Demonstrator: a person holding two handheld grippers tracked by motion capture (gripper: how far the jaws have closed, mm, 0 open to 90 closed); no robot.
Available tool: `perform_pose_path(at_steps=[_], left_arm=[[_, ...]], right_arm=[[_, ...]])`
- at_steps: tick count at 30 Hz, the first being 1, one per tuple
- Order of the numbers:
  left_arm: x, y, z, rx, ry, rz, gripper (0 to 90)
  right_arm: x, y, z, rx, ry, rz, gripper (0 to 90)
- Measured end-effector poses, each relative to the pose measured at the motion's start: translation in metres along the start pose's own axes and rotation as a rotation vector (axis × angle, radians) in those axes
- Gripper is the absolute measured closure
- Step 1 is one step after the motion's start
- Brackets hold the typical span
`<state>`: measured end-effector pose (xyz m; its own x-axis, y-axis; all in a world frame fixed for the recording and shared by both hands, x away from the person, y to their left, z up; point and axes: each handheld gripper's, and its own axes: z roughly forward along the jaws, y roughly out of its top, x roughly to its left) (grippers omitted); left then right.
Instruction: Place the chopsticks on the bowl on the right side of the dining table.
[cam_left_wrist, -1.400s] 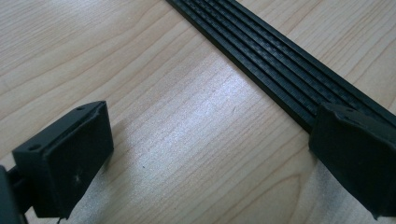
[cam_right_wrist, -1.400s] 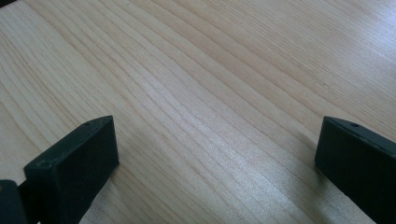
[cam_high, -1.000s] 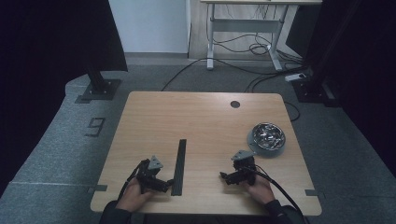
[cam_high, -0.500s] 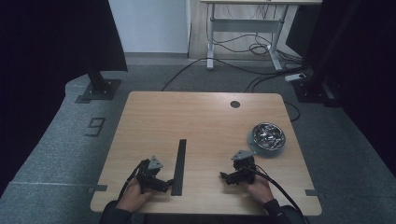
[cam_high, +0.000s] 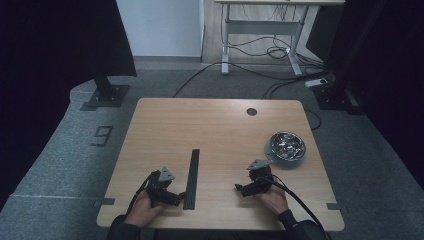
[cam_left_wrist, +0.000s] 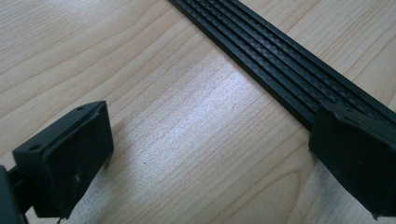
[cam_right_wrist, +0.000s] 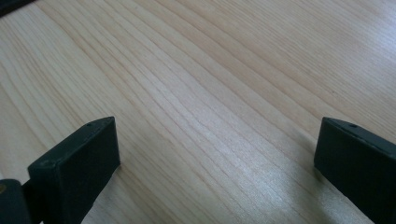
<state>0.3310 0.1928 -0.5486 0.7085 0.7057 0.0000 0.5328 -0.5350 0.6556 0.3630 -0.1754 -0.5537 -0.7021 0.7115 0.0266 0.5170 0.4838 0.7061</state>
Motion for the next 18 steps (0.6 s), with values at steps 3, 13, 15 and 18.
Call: perform_pose_path(at_steps=[3,13,15,18], left_arm=[[0.0,0.0,0.0,0.0,0.0,0.0,0.0],[0.0,0.0,0.0,0.0,0.0,-0.001,0.0],[0.0,0.0,0.0,0.0,0.0,0.0,0.0],[0.0,0.0,0.0,0.0,0.0,0.0,0.0]], right_arm=[[0.001,0.001,-0.001,-0.002,0.006,0.002,0.0],[0.005,0.011,-0.003,-0.002,0.031,-0.011,0.0],[0.007,0.014,-0.002,-0.005,0.033,-0.013,0.0],[0.009,0.019,-0.001,-0.009,0.037,-0.027,0.0]])
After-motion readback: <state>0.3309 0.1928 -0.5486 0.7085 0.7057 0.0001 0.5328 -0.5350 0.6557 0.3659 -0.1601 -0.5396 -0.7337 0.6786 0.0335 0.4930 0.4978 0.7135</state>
